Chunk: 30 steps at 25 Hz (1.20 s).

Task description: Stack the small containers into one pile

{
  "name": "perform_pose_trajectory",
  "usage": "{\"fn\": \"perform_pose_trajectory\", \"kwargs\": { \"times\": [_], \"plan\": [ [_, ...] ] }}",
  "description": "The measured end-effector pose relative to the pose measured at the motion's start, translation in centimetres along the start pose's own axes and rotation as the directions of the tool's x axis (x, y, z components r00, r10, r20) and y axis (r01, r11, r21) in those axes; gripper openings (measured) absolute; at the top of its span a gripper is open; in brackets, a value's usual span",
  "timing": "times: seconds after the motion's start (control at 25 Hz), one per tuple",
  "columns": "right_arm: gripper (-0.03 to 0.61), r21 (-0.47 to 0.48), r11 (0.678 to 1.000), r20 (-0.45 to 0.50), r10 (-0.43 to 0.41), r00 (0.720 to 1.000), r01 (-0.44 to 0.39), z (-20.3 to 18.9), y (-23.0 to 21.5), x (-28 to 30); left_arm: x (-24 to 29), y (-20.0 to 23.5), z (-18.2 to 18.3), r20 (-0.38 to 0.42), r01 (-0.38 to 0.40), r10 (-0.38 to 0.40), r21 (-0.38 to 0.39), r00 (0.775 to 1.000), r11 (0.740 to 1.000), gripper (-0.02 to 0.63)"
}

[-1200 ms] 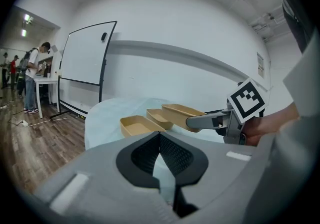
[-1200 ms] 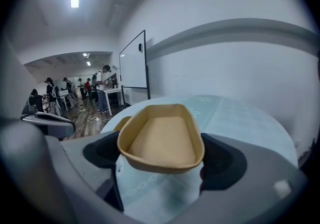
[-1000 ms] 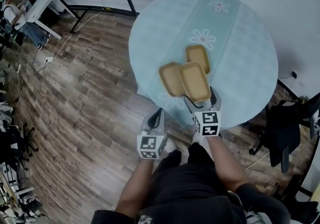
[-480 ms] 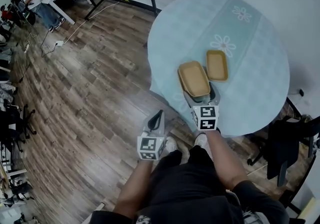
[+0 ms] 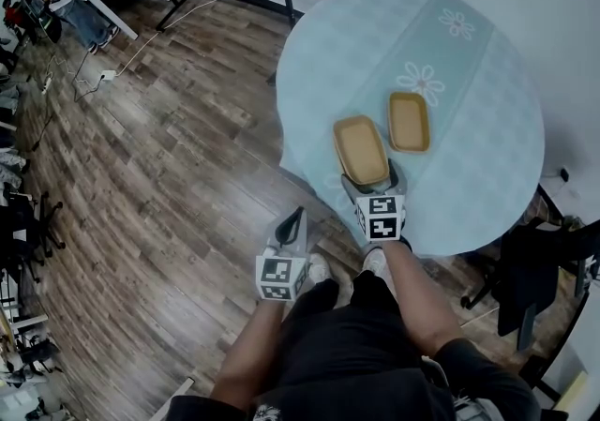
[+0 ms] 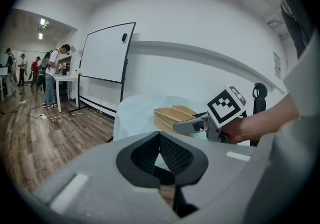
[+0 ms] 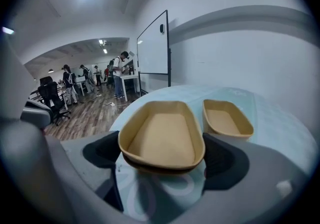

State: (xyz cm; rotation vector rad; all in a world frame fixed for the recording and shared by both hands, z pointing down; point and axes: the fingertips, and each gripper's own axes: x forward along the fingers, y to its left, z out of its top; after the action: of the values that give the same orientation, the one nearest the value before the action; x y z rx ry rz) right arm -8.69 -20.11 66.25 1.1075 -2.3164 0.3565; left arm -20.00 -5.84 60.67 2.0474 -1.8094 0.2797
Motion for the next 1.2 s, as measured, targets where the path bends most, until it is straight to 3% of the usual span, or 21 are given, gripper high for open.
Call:
{"fn": "perform_pose_trajectory", "kwargs": {
  "times": [0.2,0.4,0.68,0.88,1.04,1.12,1.2],
  "plan": [
    [0.511,-0.038,0.999,-0.082,0.012,0.997,-0.015,-1.4,0.5,0.9,0.4,-0.1,-0.5,-0.006,0.007,-0.007,0.008,1.000,1.000,-0.006],
    [0.517,-0.032,0.999,-0.101,0.037,0.994,-0.040,-1.7,0.3,0.5,0.4,-0.7,-0.5,-0.006,0.019,-0.019,0.004,1.000,1.000,-0.006],
    [0.528,-0.019,0.998,-0.073,0.064,0.995,-0.065,-0.7,0.5,-1.1,0.4,-0.9,0.1,-0.012,0.029,-0.029,-0.002,1.000,1.000,-0.006],
    [0.528,-0.006,1.000,0.034,0.019,0.999,-0.019,2.3,0.1,-5.1,-0.3,-1.0,1.8,0.013,0.036,-0.036,-0.008,0.999,0.999,-0.006],
    [0.484,-0.026,1.000,0.113,-0.014,0.994,0.017,5.1,0.2,-8.7,-1.0,-1.5,4.1,0.056,0.052,-0.052,0.004,0.997,0.999,-0.006],
    [0.403,-0.026,0.998,0.156,-0.046,0.987,0.050,6.4,0.0,-10.5,-1.4,-1.9,5.5,0.085,0.068,-0.070,0.021,0.994,0.997,-0.006],
    [0.270,-0.021,0.995,0.196,-0.092,0.976,0.099,7.5,-0.5,-12.2,-1.8,-2.3,6.5,0.097,0.085,-0.087,0.030,0.991,0.996,-0.006]
  ]
}}
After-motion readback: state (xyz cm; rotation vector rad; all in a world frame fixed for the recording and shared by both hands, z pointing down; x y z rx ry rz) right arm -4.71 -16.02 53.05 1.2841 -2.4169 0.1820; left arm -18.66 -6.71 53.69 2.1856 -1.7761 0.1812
